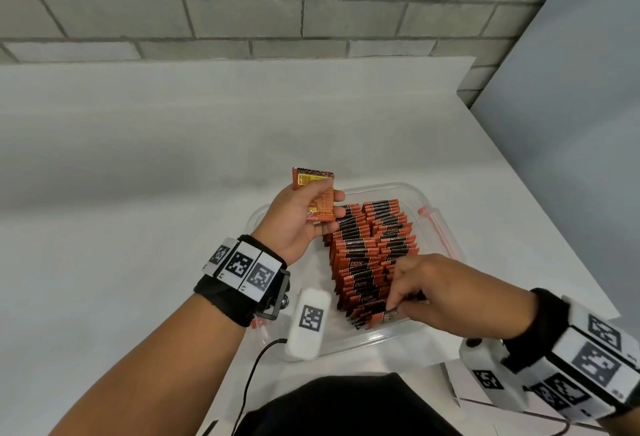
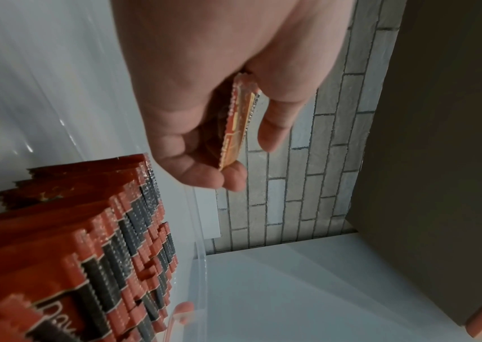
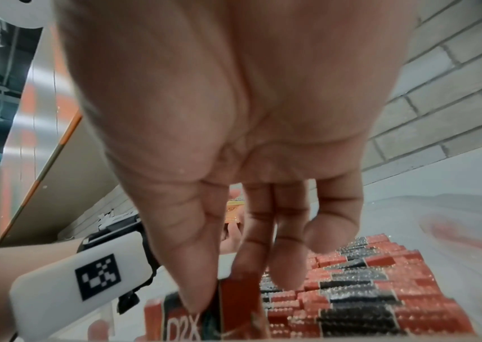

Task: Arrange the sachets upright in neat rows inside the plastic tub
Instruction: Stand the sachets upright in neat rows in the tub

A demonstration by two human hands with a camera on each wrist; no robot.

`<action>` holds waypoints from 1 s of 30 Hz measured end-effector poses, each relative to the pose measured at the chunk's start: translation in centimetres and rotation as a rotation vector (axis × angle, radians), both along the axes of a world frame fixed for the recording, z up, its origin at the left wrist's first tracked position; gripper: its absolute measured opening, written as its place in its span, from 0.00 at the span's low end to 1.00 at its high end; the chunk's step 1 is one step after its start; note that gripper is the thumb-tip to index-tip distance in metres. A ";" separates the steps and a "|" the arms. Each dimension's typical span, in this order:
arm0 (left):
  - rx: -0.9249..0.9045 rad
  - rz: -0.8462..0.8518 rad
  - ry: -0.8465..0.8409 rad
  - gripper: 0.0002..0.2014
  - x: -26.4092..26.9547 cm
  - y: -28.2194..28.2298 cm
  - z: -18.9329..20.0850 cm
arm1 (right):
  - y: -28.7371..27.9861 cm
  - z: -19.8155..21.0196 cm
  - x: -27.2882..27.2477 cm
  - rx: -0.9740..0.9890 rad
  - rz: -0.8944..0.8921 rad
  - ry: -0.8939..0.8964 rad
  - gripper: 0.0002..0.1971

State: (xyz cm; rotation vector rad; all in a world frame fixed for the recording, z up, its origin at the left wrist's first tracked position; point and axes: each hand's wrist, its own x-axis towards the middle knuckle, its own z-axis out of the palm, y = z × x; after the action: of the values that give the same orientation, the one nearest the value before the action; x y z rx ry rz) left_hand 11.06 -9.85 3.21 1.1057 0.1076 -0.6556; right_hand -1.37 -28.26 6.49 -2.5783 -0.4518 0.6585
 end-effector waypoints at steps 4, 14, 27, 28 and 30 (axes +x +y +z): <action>-0.002 0.006 0.001 0.09 0.0 0.0 0.1 | 0.4 0.0 0.6 -0.097 0.039 0.057 0.10; -0.001 0.010 0.008 0.08 -0.1 0.1 0.2 | 1.9 -0.4 1.9 -0.283 0.112 0.068 0.05; -0.099 -0.077 0.006 0.12 -0.4 0.3 0.6 | 0.1 -0.8 1.9 -0.044 -0.044 0.159 0.06; -0.101 -0.106 -0.002 0.13 -0.5 0.3 0.7 | 0.0 -0.3 2.0 0.028 -0.102 0.135 0.05; -0.093 -0.175 -0.037 0.12 -0.8 0.2 1.0 | -0.2 0.6 2.4 0.137 -0.269 -0.055 0.05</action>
State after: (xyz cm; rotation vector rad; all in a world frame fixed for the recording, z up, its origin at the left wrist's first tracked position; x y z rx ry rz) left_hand 10.25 -9.65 4.20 1.0440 -0.0524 -0.7883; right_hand 1.03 -28.47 7.09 -2.4703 -0.1552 0.4471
